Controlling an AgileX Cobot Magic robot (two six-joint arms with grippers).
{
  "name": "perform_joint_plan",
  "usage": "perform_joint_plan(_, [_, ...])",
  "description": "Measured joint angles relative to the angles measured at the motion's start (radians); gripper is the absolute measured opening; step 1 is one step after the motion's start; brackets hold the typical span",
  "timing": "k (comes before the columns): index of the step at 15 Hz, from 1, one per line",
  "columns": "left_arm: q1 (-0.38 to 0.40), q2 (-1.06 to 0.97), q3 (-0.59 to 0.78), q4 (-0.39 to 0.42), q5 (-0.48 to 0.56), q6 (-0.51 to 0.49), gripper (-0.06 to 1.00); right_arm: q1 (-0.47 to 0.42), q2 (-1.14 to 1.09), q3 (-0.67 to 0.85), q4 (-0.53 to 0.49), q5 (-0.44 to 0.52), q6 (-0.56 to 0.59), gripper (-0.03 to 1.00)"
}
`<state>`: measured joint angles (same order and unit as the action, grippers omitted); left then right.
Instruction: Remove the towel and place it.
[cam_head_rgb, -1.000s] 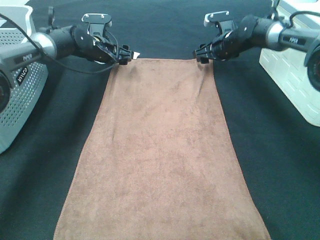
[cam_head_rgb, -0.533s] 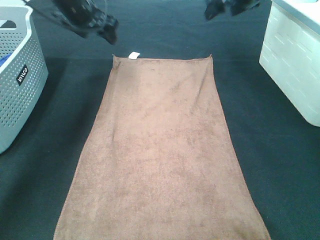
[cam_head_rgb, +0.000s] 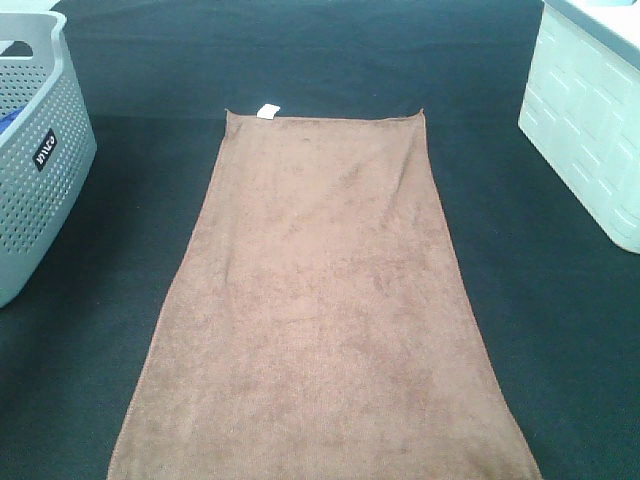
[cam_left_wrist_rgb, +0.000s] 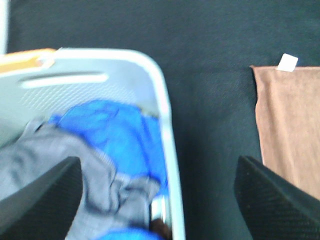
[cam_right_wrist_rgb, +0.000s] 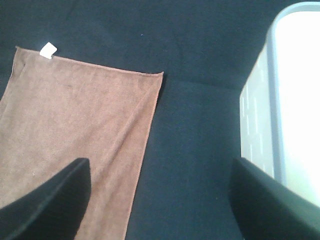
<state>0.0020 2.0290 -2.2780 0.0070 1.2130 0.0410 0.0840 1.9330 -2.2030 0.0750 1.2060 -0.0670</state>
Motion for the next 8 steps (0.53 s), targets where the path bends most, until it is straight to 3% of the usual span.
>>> perform_joint_plan(4, [0.011,-0.322,0.464,0.003,-0.003,-0.002,0.78,0.000,-0.281,0.383,0.011,0.001,0.034,0.73])
perform_joint_plan(8, [0.011,-0.788,0.983,-0.007,-0.125,-0.028,0.78,0.000,-0.728,0.897,0.026,0.004,0.078,0.73])
